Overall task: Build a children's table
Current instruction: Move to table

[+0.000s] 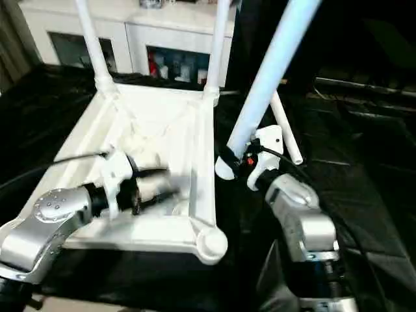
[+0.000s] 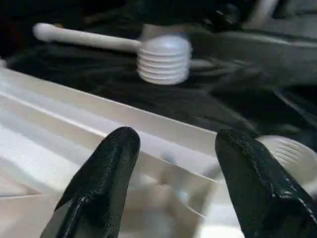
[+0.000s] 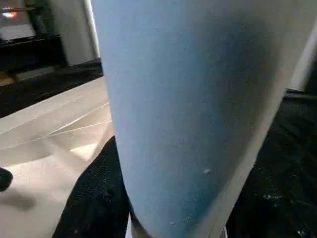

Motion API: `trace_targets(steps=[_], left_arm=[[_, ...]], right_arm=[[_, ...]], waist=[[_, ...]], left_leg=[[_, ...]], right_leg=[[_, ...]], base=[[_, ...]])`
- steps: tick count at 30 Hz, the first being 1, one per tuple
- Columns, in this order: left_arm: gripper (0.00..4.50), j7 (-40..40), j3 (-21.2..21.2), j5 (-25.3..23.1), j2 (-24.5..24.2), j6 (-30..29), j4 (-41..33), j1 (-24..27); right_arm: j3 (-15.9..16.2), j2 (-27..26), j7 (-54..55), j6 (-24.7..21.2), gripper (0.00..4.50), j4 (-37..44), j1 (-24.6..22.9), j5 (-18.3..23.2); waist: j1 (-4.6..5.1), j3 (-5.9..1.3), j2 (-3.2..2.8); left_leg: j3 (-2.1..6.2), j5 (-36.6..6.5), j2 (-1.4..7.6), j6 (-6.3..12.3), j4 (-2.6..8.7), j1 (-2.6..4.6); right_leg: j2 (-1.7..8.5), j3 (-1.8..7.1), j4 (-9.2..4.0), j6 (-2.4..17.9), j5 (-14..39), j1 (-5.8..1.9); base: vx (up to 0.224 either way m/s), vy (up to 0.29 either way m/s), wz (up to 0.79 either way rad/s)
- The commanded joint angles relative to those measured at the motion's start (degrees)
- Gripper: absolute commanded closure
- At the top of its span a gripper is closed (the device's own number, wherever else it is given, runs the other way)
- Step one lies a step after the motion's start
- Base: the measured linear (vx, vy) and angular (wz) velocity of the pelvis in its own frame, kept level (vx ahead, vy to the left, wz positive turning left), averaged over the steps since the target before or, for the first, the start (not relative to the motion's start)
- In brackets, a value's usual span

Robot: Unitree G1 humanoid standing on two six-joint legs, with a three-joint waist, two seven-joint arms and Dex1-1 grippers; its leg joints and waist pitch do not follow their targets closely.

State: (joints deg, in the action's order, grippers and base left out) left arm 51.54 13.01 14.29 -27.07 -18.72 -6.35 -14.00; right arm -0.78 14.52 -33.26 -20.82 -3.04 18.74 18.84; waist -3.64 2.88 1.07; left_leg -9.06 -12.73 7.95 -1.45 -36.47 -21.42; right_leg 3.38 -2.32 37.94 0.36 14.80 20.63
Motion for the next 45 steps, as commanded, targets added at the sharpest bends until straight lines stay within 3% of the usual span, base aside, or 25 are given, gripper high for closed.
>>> trace_targets(steps=[1,2,3,5,6,7,8,9,10,12,14,17,18,21,22,23,25,28,31,32,33,36,37,42,45], left_arm=[[1.52,5.12,2.96,-0.75,-2.31,-0.29,-0.04,-1.87],[1.52,7.73,4.13,-0.97,-3.78,-0.19,0.6,-2.89],[1.52,8.57,4.41,-0.91,-4.23,-0.26,0.87,-3.24],[1.52,9.5,5.19,-2.23,-4.84,0.82,2.75,-4.63],[1.52,9.81,5.49,-3.02,-5.08,1.62,3.82,-5.29],[1.81,10.11,5.65,-3.59,-5.29,2.36,4.74,-5.82],[1.81,10.62,5.77,-4.23,-5.47,3.33,6.26,-6.82],[1.88,11.19,5.7,-4.51,-5.72,4.12,7.24,-7.28],[1.88,12.1,5.96,-5.06,-6.49,4.32,8.7,-8.2],[2.08,12.75,6.18,-5.37,-7.13,5.02,9.76,-8.58],[2.26,13.63,7.19,-7.3,-8.04,6.98,13.69,-10.62],[2.49,14.52,7.55,-7.96,-8.25,8.2,15.74,-11.15],[2.49,14.92,7.77,-8.25,-8.18,8.91,16.54,-11.01],[2.6,16.49,8.95,-8.53,-8.16,9.25,16.96,-10.17],[2.6,16.71,9.62,-8.98,-7.94,9.54,17.23,-10.05],[2.6,16.64,9.84,-9.25,-7.81,9.81,17.45,-10.13],[2.6,15.96,10.96,-11.42,-6.69,13.28,21.27,-11.3],[2.6,15.43,11.54,-12.82,-5.53,15.44,24.39,-12.47],[2.6,16.3,11.46,-12.85,-4.74,15.94,26.17,-14.29],[2.81,16.58,11.31,-12.65,-4.24,16.0,27.02,-15.43],[2.92,16.73,11.25,-12.59,-4.17,16.1,27.34,-15.79],[3.01,17.11,11.09,-12.89,-3.49,17.08,28.66,-16.5],[3.26,17.37,10.99,-12.68,-3.24,17.2,28.78,-16.53],[3.54,18.91,11.29,-12.16,-3.28,16.76,28.83,-16.27],[3.85,19.24,11.44,-12.29,-3.41,16.95,28.87,-16.19]], right_arm=[[1.51,2.09,-4.03,-1.13,2.57,0.93,1.44,1.35],[1.68,2.78,-5.78,-2.08,2.57,1.32,1.91,2.12],[1.64,2.87,-6.28,-2.41,2.57,1.37,2.12,2.45],[1.82,3.28,-7.43,-2.14,2.57,0.25,2.97,2.42],[2.01,3.43,-7.95,-1.83,2.57,-0.38,3.38,2.2],[2.21,3.51,-8.39,-1.6,2.57,-0.88,3.74,2.0],[2.44,3.54,-9.21,-1.51,2.57,-1.73,4.53,1.94],[2.73,3.45,-9.74,-1.49,2.57,-2.12,4.92,1.93],[3.41,3.41,-10.7,-1.24,2.57,-2.8,5.56,1.9],[3.99,3.31,-11.15,-0.99,2.57,-3.15,5.77,1.83],[4.8,3.16,-12.72,-1.39,2.57,-4.29,6.44,1.95],[5.79,3.32,-13.72,-1.52,2.57,-4.31,6.2,1.38],[6.24,3.47,-13.91,-1.06,2.57,-4.43,5.86,0.77],[6.43,4.11,-13.75,-1.4,2.57,-3.06,4.63,0.52],[5.96,4.3,-13.46,-2.16,2.57,-1.65,3.96,1.24],[5.81,4.39,-13.43,-2.13,2.57,-1.44,3.78,1.3],[5.55,4.38,-12.51,-1.09,2.57,-0.86,2.77,0.69],[5.39,4.5,-11.44,-0.78,2.57,0.34,1.62,0.08],[4.52,4.59,-11.36,-2.46,2.57,2.93,0.41,1.55],[4.46,5.23,-11.52,-2.93,2.57,4.18,-0.65,1.82],[4.53,5.46,-11.6,-3.1,2.57,4.52,-1.11,1.85],[4.52,6.11,-11.64,-3.5,2.57,5.33,-2.15,2.17],[4.56,6.33,-11.69,-3.67,2.57,5.74,-2.47,2.33],[4.35,6.77,-11.79,-4.7,2.57,6.68,-2.61,2.52],[4.38,7.11,-11.86,-4.84,2.57,6.79,-2.74,2.59]], waist=[[-0.32,-2.16,-0.16],[-0.32,-2.11,0.09],[-0.57,-2.19,-0.16],[-0.46,-2.33,-0.01],[-0.58,-2.52,0.15],[-0.77,-2.64,-0.14],[-0.66,-2.69,0.16],[-0.86,-2.92,-0.02],[-0.88,-3.05,0.36],[-0.98,-3.11,0.14],[-1.52,-3.32,0.82],[-1.85,-3.38,0.61],[-1.76,-3.39,-0.38],[-1.82,-3.52,-0.44],[-1.89,-3.55,-1.27],[-1.89,-3.55,-1.27],[-1.54,-3.62,-2.35],[-1.61,-3.43,-2.07],[-1.64,-3.34,-2.18],[-1.49,-3.34,-1.73],[-1.75,-3.32,-1.79],[-1.37,-3.27,-1.63],[-1.34,-3.24,-1.58],[-1.38,-3.42,-1.47],[-1.46,-3.25,-1.5]], left_leg=[[1.65,-14.62,5.03,-2.09,5.76,1.55],[1.6,-14.46,5.02,-2.08,5.84,1.54],[1.48,-14.15,5.1,-2.09,5.82,1.7],[1.44,-13.23,5.2,-2.35,5.92,1.52],[1.37,-11.43,5.17,-2.29,6.04,1.26],[1.23,-11.83,5.15,-2.24,5.96,1.58],[1.22,-11.43,5.02,-2.04,6.01,1.26],[1.31,-10.19,5.08,-1.81,6.02,1.1],[1.22,-8.91,4.99,-1.39,5.9,0.94],[1.13,-7.91,5.07,-1.06,5.85,0.98],[0.99,-5.42,5.06,0.24,5.69,0.95],[0.9,-4.6,5.25,0.23,5.72,1.08],[1.04,-5.44,5.37,-0.54,5.83,1.27],[0.94,-6.04,5.48,-1.52,5.95,1.48],[0.96,-6.75,5.45,-2.01,5.92,1.51],[0.96,-6.75,5.45,-2.01,5.92,1.51],[1.1,-9.24,5.29,-2.98,5.95,1.48],[1.02,-8.67,5.17,-1.56,5.69,0.9],[0.85,-8.47,5.33,-1.08,5.66,1.05],[0.89,-8.36,5.48,-1.02,5.8,0.97],[0.91,-7.82,5.57,-0.79,5.76,1.05],[0.91,-7.97,5.58,-0.68,5.85,0.94],[0.82,-7.84,5.57,-0.52,5.83,0.99],[0.72,-5.77,5.57,0.56,5.69,0.88],[0.71,-7.04,5.62,0.35,5.78,0.97]], right_leg=[[5.87,3.51,-6.39,11.14,16.81,-1.42],[5.89,3.54,-6.52,10.71,17.65,-1.41],[5.97,3.56,-6.6,10.11,19.28,-1.21],[5.88,3.4,-6.44,10.04,18.35,-1.26],[5.78,3.27,-6.14,10.14,15.42,-1.36],[5.8,3.25,-6.08,10.63,14.37,-1.07],[5.71,3.19,-6.0,10.85,13.48,-1.28],[5.79,3.13,-5.77,10.9,11.6,-1.46],[5.63,3.03,-5.47,11.21,9.2,-1.43],[5.65,3.02,-5.29,11.64,6.83,-1.3],[5.71,2.87,-4.96,12.4,3.36,-1.3],[5.6,2.76,-4.56,12.84,0.63,-1.15],[5.53,2.64,-4.42,13.45,-1.4,-1.0],[5.49,2.6,-4.24,14.4,-4.84,-1.16],[5.52,2.64,-4.25,14.47,-5.51,-1.18],[5.52,2.64,-4.25,14.47,-5.51,-1.18],[5.39,2.57,-4.54,14.63,-6.52,-1.55],[6.0,2.98,-4.97,14.71,-3.08,-1.99],[5.92,3.03,-5.36,14.32,0.69,-1.72],[5.86,2.92,-5.32,14.36,1.4,-1.73],[5.92,2.89,-5.29,14.05,2.15,-1.68],[5.92,2.83,-5.36,14.0,2.98,-1.59],[5.85,2.87,-5.43,13.95,2.87,-1.51],[5.86,2.83,-5.05,14.42,-0.39,-1.5],[5.96,2.84,-5.33,14.34,2.1,-1.39]], base=[[-0.067,-0.028,0.03],[-0.059,-0.031,0.01],[0.0,0.0,0.0],[0.0,0.0,0.0],[0.0,0.0,0.0],[0.0,0.0,0.0],[0.0,0.0,0.0],[0.0,0.0,0.0],[0.0,0.0,0.0],[0.0,0.0,0.0],[0.0,0.0,0.0],[0.0,0.0,0.0],[0.0,0.0,0.0],[0.0,0.0,0.0],[0.0,0.0,0.0],[0.0,0.0,0.0],[0.0,0.0,0.0],[0.0,0.0,0.0],[0.0,0.0,0.0],[0.0,0.0,0.0],[0.0,0.0,0.0],[0.0,0.0,0.0],[0.0,0.0,0.0],[0.0,0.0,0.0],[0.0,0.0,0.0]])
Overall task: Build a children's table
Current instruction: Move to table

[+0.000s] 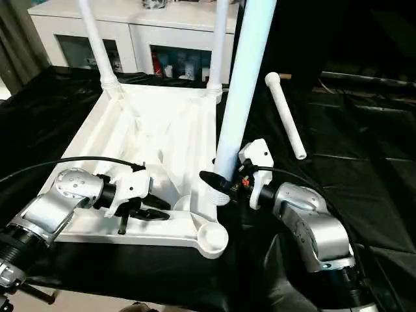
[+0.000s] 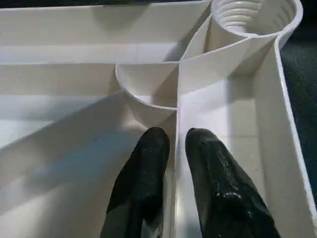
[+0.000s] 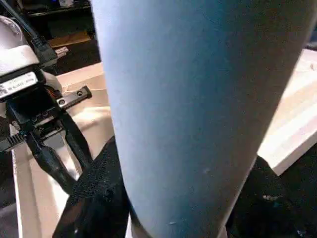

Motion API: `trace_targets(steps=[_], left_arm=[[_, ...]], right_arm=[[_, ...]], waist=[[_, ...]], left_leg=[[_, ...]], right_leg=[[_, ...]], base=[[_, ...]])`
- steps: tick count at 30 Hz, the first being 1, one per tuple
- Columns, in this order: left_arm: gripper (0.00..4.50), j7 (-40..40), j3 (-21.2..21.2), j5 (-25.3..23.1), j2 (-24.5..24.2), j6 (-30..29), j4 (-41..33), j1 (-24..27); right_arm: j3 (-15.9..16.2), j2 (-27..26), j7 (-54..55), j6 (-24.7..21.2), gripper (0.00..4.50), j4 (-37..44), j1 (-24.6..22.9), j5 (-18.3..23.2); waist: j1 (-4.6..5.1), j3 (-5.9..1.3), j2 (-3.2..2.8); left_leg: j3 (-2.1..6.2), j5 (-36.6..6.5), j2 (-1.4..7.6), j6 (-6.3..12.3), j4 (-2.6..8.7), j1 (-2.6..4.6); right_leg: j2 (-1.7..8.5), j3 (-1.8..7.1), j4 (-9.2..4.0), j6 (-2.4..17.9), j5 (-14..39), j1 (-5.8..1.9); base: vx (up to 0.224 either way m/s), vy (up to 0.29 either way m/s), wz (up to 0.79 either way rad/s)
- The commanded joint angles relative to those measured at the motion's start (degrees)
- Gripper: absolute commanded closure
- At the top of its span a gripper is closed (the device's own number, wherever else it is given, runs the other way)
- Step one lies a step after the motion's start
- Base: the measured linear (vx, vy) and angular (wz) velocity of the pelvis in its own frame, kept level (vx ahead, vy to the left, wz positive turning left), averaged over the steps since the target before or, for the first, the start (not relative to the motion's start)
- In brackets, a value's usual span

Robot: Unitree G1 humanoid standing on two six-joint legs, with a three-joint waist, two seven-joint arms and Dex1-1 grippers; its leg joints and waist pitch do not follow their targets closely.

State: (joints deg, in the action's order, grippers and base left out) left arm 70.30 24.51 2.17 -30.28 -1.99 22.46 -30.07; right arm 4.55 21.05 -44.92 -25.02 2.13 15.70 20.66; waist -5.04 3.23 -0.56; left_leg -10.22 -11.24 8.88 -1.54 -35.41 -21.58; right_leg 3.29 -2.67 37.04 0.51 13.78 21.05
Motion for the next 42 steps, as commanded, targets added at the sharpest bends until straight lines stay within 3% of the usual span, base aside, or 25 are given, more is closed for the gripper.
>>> trace_targets(steps=[1,3,4,7,11,16,21,25,28,31,34,42], left_arm=[[3.91,0.58,-0.11,-0.2,-0.25,0.35,0.17,-0.11],[4.02,0.85,-0.53,-0.26,-0.35,0.71,0.4,-0.18],[4.31,1.07,-0.83,-0.18,-0.46,0.68,0.42,-0.25],[4.46,1.25,-0.87,-0.22,-0.64,0.61,0.33,-0.28],[4.46,1.86,-0.9,-0.36,-1.32,0.39,0.17,-0.2],[4.46,2.03,-0.83,-0.72,-1.97,0.02,0.04,0.1],[4.46,-3.01,-1.4,-3.08,-0.98,-0.04,2.89,-0.46],[4.46,-10.25,-2.57,-5.45,1.08,-2.31,4.9,-1.72],[4.46,-12.9,-3.11,-5.78,2.33,-5.37,4.2,-2.39],[4.46,-13.97,-3.1,-6.26,2.73,-6.8,3.92,-2.78],[4.46,-14.38,-2.74,-7.14,2.37,-6.65,4.3,-3.02],[4.46,-14.54,-3.03,-8.02,0.63,-1.22,5.64,-2.69]], right_arm=[[-0.85,0.67,-0.24,-0.71,2.57,1.67,0.28,0.75],[-0.47,1.31,-0.84,-1.0,2.57,2.02,0.1,0.69],[-0.32,1.68,-1.28,-1.18,2.57,2.25,-0.04,0.7],[-0.28,1.89,-1.48,-1.19,2.57,2.28,-0.1,0.67],[-0.26,2.08,-1.63,-1.04,2.57,1.82,0.11,0.66],[0.07,1.77,-1.64,-0.76,2.57,1.03,0.71,0.4],[-0.68,0.66,-0.04,-0.48,2.57,-0.23,2.01,0.3],[-2.02,-0.56,2.28,-0.04,2.57,-2.41,3.6,0.09],[-2.42,-0.95,2.98,0.2,2.57,-3.44,4.18,-0.16],[-2.52,-1.18,3.33,0.3,2.57,-3.88,4.47,-0.3],[-2.55,-1.39,3.66,0.3,2.57,-4.2,4.86,-0.37],[-3.25,-1.78,4.5,1.02,2.57,-6.07,6.45,-0.32]], waist=[[-0.04,-3.56,0.13],[-0.02,-3.52,0.46],[-0.11,-3.55,0.31],[-0.11,-3.57,0.38],[-0.04,-3.54,0.65],[-0.05,-3.42,0.48],[-0.04,-3.36,0.61],[-0.15,-3.04,0.67],[0.04,-2.99,0.89],[0.21,-3.14,1.23],[0.43,-3.26,1.31],[0.47,-3.58,1.37]], left_leg=[[1.86,-8.91,4.71,0.26,4.75,1.13],[1.84,-9.21,4.73,0.18,4.83,1.16],[1.89,-9.04,4.73,0.21,4.78,1.14],[1.86,-8.07,4.69,0.56,4.75,1.05],[1.77,-7.67,4.67,1.06,4.67,0.98],[1.81,-8.66,4.78,0.65,4.83,1.14],[1.79,-9.16,4.77,0.29,4.87,1.16],[1.94,-12.53,4.82,-1.26,5.12,1.41],[2.12,-12.92,4.8,-1.77,5.38,1.14],[2.22,-10.83,4.7,-1.25,5.36,0.77],[2.08,-9.75,4.61,-0.67,5.12,0.9],[1.76,-6.52,4.53,1.13,4.74,0.82]], right_leg=[[6.05,3.21,-4.49,14.13,3.75,-1.75],[6.07,3.22,-4.59,13.94,4.57,-1.77],[6.09,3.21,-4.51,13.94,4.48,-1.82],[6.1,3.24,-4.45,13.8,3.3,-1.81],[6.12,3.25,-4.47,14.02,2.86,-1.8],[6.1,3.22,-4.59,13.81,5.02,-1.59],[6.2,3.28,-4.67,13.74,5.96,-1.52],[6.42,3.41,-5.38,12.37,12.92,-1.27],[6.37,3.31,-5.39,11.69,14.17,-1.42],[6.35,3.27,-5.22,11.32,11.74,-1.65],[6.28,3.3,-5.08,12.08,8.91,-1.59],[6.03,3.21,-4.49,13.65,1.91,-1.64]], base=[[0.0,0.0,0.0],[0.0,0.0,0.0],[0.0,0.0,0.0],[0.0,0.0,0.0],[0.0,0.0,0.0],[0.0,0.0,0.0],[0.0,0.0,0.0],[0.0,0.0,0.0],[0.0,0.0,0.0],[0.0,0.0,0.0],[0.0,0.0,0.0],[0.0,0.0,0.0]])
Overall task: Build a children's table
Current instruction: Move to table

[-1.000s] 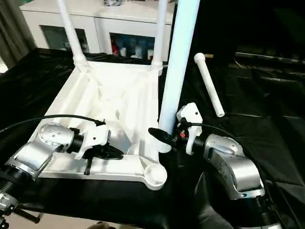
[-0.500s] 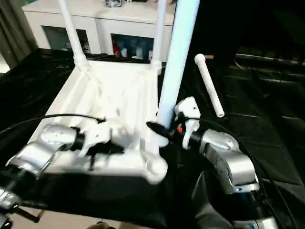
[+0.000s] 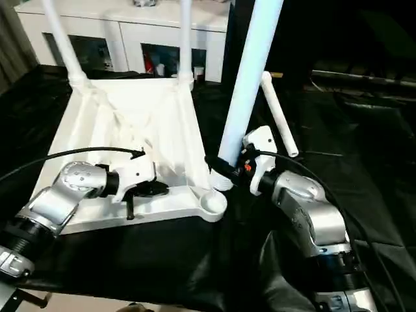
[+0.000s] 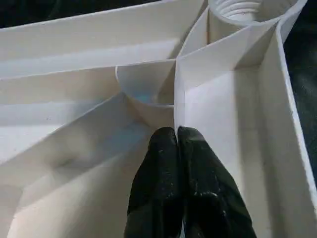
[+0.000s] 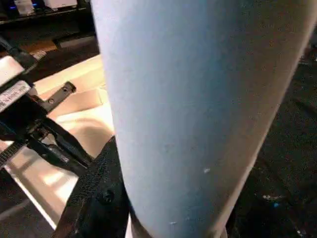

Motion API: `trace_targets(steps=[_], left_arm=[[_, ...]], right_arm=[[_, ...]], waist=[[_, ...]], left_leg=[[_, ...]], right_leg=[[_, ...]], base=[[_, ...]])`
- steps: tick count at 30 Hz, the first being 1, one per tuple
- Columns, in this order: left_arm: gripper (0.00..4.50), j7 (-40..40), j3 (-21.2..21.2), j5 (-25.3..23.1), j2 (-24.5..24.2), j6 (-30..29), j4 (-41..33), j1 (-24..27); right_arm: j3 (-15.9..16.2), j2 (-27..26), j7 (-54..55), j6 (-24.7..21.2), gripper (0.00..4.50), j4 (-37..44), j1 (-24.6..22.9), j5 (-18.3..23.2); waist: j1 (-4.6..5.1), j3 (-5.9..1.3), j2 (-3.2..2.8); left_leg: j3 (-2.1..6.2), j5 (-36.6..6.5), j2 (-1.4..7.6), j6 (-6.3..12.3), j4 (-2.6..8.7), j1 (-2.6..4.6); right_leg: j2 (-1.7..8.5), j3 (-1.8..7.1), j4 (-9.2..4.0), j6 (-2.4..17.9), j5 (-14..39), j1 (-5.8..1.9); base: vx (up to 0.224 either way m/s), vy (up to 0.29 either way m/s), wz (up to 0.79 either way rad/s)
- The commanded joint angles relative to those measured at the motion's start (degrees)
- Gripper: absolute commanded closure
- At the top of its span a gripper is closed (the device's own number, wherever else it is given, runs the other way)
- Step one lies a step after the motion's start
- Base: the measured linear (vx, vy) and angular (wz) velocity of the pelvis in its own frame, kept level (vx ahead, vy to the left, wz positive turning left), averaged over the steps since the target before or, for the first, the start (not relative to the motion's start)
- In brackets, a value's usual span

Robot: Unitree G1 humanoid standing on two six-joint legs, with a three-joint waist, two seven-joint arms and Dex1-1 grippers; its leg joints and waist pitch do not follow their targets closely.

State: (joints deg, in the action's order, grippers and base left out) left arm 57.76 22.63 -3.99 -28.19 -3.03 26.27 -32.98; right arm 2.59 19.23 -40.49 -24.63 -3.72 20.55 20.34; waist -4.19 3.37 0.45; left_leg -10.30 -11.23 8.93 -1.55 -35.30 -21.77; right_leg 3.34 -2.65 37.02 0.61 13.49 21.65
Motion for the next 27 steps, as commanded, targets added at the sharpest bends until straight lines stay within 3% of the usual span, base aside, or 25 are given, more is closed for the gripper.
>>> trace_targets(steps=[1,8,13,17,27], left_arm=[[4.24,-2.29,-1.72,-1.4,-1.33,0.29,1.64,0.18],[3.61,4.02,-5.64,7.14,-0.43,-4.51,-5.42,0.93],[3.19,9.71,-4.48,12.13,-1.33,-11.92,-13.69,2.85],[2.9,9.46,-2.66,11.94,-0.18,-15.01,-17.42,4.83],[2.78,5.49,1.09,6.33,1.55,-14.49,-16.36,5.45]], right_arm=[[-1.46,-0.11,0.12,0.58,2.57,-0.39,1.85,0.07],[-1.52,-0.44,0.24,0.42,2.57,-0.66,2.41,0.41],[-1.15,-0.64,0.25,0.21,2.57,0.02,1.63,0.7],[-1.26,-0.87,0.41,-0.04,2.57,0.52,1.1,0.63],[-0.88,-0.83,0.55,-0.14,2.57,1.54,0.09,0.31]], waist=[[-0.42,-3.85,0.38],[-0.61,-3.84,0.24],[-1.23,-3.67,0.25],[-1.11,-3.51,0.04],[-0.97,-3.66,0.1]], left_leg=[[1.78,-5.65,4.45,1.52,4.48,0.88],[1.62,-4.98,4.62,1.9,4.42,1.06],[1.43,-5.34,4.72,1.45,4.54,1.18],[1.49,-6.87,4.65,0.65,4.69,1.06],[1.59,-6.04,4.55,0.79,4.61,0.97]], right_leg=[[6.0,3.17,-4.31,13.74,1.12,-2.24],[5.86,3.05,-4.08,14.88,0.17,-1.94],[5.93,3.08,-3.82,15.32,-0.12,-1.8],[5.93,3.21,-4.33,14.08,3.29,-1.87],[5.73,3.2,-4.37,13.23,1.57,-2.04]], base=[[0.0,0.0,0.0],[0.0,0.0,0.0],[0.0,0.0,0.0],[0.0,0.0,0.0],[0.0,0.0,0.0]])
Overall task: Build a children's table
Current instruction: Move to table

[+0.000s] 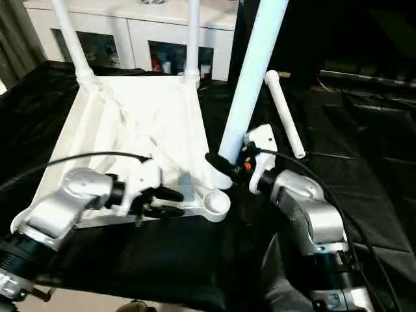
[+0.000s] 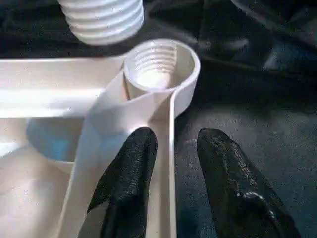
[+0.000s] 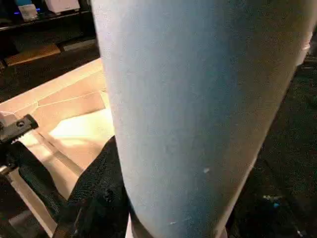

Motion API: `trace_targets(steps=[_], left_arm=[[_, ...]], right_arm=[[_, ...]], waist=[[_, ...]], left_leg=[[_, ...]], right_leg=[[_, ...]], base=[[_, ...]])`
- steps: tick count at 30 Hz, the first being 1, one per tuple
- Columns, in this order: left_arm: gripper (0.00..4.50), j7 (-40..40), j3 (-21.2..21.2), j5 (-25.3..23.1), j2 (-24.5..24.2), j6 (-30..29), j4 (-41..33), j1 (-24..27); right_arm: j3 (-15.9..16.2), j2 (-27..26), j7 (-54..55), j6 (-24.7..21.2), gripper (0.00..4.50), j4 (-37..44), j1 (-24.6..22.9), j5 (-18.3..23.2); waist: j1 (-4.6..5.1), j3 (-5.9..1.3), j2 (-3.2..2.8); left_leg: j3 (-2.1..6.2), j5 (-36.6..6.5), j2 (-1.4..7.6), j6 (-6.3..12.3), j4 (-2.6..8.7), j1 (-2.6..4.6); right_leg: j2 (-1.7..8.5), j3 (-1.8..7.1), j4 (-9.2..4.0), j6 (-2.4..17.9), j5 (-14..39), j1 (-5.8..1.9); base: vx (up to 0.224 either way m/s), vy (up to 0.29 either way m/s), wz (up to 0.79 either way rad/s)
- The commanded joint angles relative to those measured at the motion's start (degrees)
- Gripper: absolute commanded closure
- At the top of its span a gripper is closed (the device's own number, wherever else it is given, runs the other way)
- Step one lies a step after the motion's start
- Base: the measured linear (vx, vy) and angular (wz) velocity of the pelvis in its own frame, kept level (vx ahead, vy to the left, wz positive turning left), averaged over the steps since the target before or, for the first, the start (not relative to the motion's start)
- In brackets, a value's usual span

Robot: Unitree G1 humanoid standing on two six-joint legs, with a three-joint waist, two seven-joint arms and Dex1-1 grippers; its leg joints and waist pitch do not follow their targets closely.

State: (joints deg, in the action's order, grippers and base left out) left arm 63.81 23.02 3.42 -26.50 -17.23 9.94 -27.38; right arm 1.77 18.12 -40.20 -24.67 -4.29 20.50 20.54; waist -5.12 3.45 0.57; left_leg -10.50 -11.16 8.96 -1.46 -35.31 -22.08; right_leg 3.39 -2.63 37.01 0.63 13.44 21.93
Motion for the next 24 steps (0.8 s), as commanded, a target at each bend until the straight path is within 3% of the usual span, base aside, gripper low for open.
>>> trace_targets(steps=[1,5,19,23,24], left_arm=[[2.78,-0.9,0.98,-1.69,-0.28,-0.28,0.17,-0.19],[2.78,-1.46,1.27,-2.64,-0.44,-0.57,0.88,-0.44],[4.0,-0.96,1.79,-3.4,-0.62,-2.12,1.45,-0.54],[4.11,-0.9,1.88,-3.52,-0.75,-2.34,1.74,-0.69],[4.37,-0.85,1.89,-3.57,-0.78,-2.44,1.97,-0.82]], right_arm=[[0.01,0.28,0.24,-0.1,2.57,2.21,0.05,0.06],[0.21,0.35,0.11,-0.06,2.57,2.37,-0.11,-0.12],[0.57,0.77,-0.14,-0.19,2.57,3.31,-0.77,-0.44],[0.56,0.91,-0.13,-0.3,2.57,3.42,-0.78,-0.36],[0.5,0.97,-0.16,-0.33,2.57,3.36,-0.71,-0.33]], waist=[[0.0,-3.77,0.02],[0.05,-3.68,0.02],[0.08,-3.69,-0.08],[0.07,-3.7,-0.13],[0.11,-3.7,-0.19]], left_leg=[[1.82,-5.92,4.53,0.86,4.6,1.26],[1.79,-6.31,4.51,0.96,4.62,1.3],[1.8,-6.76,4.51,0.64,4.62,1.31],[1.82,-6.76,4.55,0.57,4.64,1.38],[1.82,-6.82,4.51,0.56,4.64,1.33]], right_leg=[[5.66,3.17,-4.3,13.3,0.97,-2.37],[5.65,3.17,-4.41,13.39,1.68,-2.29],[5.68,3.19,-4.43,13.62,1.85,-2.31],[5.63,3.18,-4.41,13.6,1.73,-2.24],[5.61,3.19,-4.42,13.61,1.63,-2.26]], base=[[0.0,0.0,0.0],[0.0,0.0,0.0],[0.0,0.0,0.0],[0.0,0.0,0.0],[0.0,0.0,0.0]])
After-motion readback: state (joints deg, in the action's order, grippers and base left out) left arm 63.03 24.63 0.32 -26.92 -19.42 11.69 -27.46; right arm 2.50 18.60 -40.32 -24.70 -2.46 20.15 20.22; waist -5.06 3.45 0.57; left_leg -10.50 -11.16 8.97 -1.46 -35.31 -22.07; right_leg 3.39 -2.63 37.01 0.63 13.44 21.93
